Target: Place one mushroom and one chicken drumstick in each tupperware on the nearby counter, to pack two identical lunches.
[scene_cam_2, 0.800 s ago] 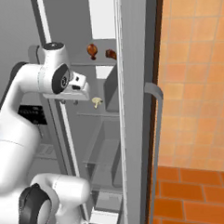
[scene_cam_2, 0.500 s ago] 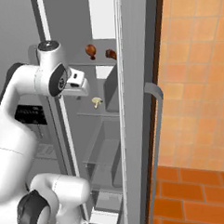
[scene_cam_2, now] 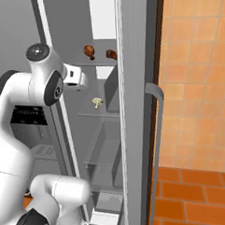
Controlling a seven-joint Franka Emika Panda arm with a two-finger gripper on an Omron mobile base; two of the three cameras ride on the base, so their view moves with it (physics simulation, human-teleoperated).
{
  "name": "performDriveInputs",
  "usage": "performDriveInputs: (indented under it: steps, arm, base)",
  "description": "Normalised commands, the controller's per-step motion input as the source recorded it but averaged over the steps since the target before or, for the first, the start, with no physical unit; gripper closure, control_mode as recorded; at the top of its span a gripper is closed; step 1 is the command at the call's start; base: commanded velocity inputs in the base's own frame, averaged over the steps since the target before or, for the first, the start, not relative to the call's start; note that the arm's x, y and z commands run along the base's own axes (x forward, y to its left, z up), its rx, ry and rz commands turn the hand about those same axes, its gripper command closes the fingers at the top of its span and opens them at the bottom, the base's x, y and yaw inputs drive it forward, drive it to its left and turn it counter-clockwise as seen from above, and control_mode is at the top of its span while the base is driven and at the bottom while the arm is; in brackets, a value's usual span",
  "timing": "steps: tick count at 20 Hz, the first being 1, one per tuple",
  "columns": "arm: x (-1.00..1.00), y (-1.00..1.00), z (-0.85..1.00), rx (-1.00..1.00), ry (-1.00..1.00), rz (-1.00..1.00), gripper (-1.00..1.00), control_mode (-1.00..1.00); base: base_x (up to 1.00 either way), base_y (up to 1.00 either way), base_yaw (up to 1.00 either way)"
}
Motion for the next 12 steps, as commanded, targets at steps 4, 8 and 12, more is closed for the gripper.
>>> performDriveInputs:
  steps: [4, 8, 12]
  arm:
    - [0.00, -0.18, 0.51, 0.01, -0.11, 0.00, -1.00, -1.00]
    - [-0.02, -0.04, 0.07, 0.02, -0.03, 0.00, -1.00, -1.00]
    - [0.04, -0.02, 0.49, 0.00, -0.07, 0.04, -1.00, -1.00]
  base:
    - [0.00, 0.00, 0.00]
    - [0.00, 0.00, 0.00]
    - [0.00, 0.00, 0.00]
